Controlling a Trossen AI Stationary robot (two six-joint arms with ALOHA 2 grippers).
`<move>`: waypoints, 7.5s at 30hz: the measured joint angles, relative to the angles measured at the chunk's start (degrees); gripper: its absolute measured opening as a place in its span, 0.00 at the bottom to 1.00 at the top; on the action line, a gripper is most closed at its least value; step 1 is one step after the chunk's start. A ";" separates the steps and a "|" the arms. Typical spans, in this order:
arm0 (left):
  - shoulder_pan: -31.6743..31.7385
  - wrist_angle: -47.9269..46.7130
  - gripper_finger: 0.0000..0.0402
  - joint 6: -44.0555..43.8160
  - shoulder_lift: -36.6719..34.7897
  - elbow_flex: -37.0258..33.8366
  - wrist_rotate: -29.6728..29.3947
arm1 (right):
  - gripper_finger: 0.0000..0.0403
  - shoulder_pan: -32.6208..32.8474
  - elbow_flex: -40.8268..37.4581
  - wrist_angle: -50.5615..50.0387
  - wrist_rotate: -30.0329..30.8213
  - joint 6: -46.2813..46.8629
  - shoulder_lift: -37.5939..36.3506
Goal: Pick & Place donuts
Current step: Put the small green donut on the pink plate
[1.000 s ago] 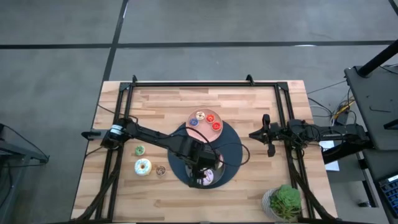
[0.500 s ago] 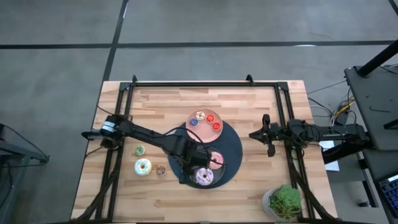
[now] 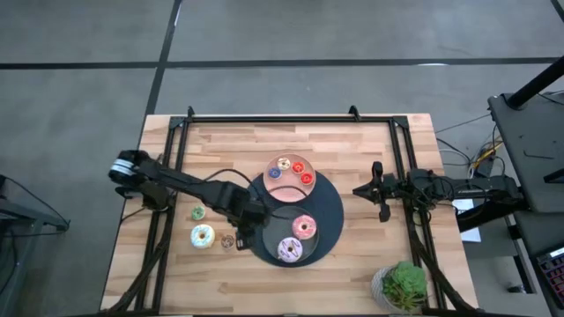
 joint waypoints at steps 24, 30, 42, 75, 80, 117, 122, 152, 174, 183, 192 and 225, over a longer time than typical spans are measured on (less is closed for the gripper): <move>11.37 -9.87 0.47 -31.29 -12.47 -14.59 2.23 | 0.07 0.02 -0.01 -0.03 -0.07 -0.01 -0.02; 11.34 -12.73 0.47 -41.26 -12.47 -14.61 4.03 | 0.07 0.02 0.00 -0.02 -0.04 -0.01 -0.02; 8.68 -12.11 0.47 -47.16 -14.96 -21.18 3.65 | 0.07 0.02 0.00 -0.04 -0.06 -0.01 -0.02; 5.31 -2.34 0.64 -49.11 -28.86 -40.37 2.01 | 0.07 0.00 -0.02 -0.02 -0.04 0.01 0.00; 5.44 -1.61 0.64 -48.30 -28.86 -42.20 2.04 | 0.07 0.01 -0.01 -0.02 -0.06 0.00 0.01; 5.49 4.19 0.64 -46.95 -28.84 -45.95 -0.93 | 0.07 0.02 -0.02 -0.02 -0.06 0.01 0.00; 5.49 4.30 0.64 -45.72 -28.84 -45.87 -1.58 | 0.07 0.02 -0.02 -0.02 -0.06 0.01 0.00; 5.49 4.49 0.64 -14.51 -28.84 -46.67 -1.29 | 0.07 0.02 0.00 -0.02 -0.04 -0.01 0.00; 5.49 5.75 0.58 -13.62 -28.82 -48.20 -0.26 | 0.07 0.02 -0.02 -0.02 -0.05 0.00 0.00; 5.49 6.07 0.55 -14.00 -28.79 -48.20 -0.18 | 0.07 0.00 -0.02 -0.02 -0.04 0.01 -0.01; 5.50 6.16 0.55 -14.87 -28.79 -48.23 0.96 | 0.07 0.00 0.00 -0.02 -0.07 -0.01 0.00; 5.49 6.57 0.52 -15.79 -28.79 -48.20 0.94 | 0.07 0.00 -0.02 -0.02 -0.05 0.01 -0.02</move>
